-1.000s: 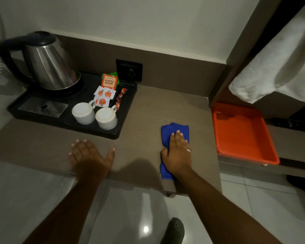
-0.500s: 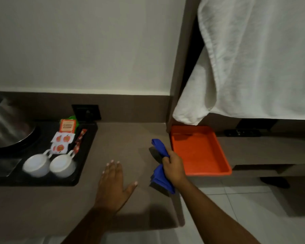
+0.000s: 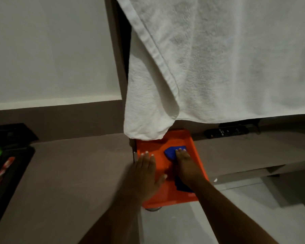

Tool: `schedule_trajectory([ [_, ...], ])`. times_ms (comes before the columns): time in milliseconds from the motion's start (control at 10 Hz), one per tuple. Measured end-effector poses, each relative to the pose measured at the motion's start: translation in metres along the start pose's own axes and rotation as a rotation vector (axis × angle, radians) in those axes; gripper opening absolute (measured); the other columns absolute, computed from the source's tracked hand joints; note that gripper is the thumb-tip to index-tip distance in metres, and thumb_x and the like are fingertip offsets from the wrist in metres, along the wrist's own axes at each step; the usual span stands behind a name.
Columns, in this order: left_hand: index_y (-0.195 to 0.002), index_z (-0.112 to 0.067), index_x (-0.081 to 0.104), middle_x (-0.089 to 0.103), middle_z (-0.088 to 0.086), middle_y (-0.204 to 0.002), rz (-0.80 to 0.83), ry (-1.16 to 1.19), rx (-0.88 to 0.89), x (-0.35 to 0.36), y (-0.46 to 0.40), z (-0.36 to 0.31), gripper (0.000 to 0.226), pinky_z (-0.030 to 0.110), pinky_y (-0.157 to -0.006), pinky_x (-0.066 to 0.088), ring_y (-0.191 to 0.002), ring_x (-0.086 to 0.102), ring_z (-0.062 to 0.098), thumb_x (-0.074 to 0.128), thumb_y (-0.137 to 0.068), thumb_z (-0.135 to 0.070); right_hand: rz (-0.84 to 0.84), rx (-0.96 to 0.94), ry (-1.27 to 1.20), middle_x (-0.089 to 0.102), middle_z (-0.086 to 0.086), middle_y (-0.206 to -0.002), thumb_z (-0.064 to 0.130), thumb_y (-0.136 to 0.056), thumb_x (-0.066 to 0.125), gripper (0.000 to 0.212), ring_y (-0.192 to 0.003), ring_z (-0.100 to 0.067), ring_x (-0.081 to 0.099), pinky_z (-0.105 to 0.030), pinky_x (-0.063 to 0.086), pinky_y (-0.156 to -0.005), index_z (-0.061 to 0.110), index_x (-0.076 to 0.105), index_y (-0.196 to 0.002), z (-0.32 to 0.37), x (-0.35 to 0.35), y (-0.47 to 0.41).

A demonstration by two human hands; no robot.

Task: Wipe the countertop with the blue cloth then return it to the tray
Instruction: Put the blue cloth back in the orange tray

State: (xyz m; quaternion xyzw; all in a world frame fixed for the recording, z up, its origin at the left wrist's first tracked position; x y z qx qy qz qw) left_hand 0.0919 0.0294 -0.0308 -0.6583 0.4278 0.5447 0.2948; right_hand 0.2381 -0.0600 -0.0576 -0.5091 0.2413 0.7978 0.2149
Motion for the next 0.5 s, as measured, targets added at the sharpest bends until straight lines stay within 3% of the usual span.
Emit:
schedule_trajectory([
  [200,-0.157,-0.010,-0.005,-0.010,0.016,-0.166,0.077,-0.074,-0.088,0.035,-0.011,0.000,0.105,0.041,-0.124,-0.007,-0.154,-0.012,0.029,0.006,-0.081,-0.081,0.071,-0.039,0.078,-0.004,-0.016,-0.161,0.049,-0.089,0.044,0.085,-0.149,-0.030,-0.008,-0.042,-0.005,-0.119,0.010,0.003,-0.152,-0.010,0.044,-0.011],
  [300,-0.154,-0.009,-0.012,-0.019,0.017,-0.163,0.126,-0.131,-0.095,0.041,-0.011,0.000,0.111,0.043,-0.122,-0.013,-0.152,-0.021,0.030,-0.006,-0.073,-0.085,0.052,-0.032,0.093,-0.011,-0.012,-0.161,0.062,-0.080,0.029,0.092,-0.148,-0.027,-0.015,-0.043,-0.010,-0.119,0.014,-0.005,-0.152,-0.011,0.047,-0.011],
  [500,-0.157,-0.009,-0.006,-0.014,0.016,-0.166,0.201,-0.109,-0.032,0.024,-0.007,-0.002,0.120,0.045,-0.124,-0.003,-0.154,-0.013,0.030,0.000,-0.069,-0.090,0.082,-0.003,0.040,-0.014,-0.013,-0.160,0.066,-0.088,0.031,0.091,-0.147,-0.028,-0.016,-0.044,-0.008,-0.119,0.012,-0.008,-0.151,-0.010,0.031,-0.010],
])
Point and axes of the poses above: each hand's wrist, its own y-axis away from the middle knuckle, its own x-axis out of the palm, z = x × y, the point moved 7 cm from there along -y, towards the middle knuckle
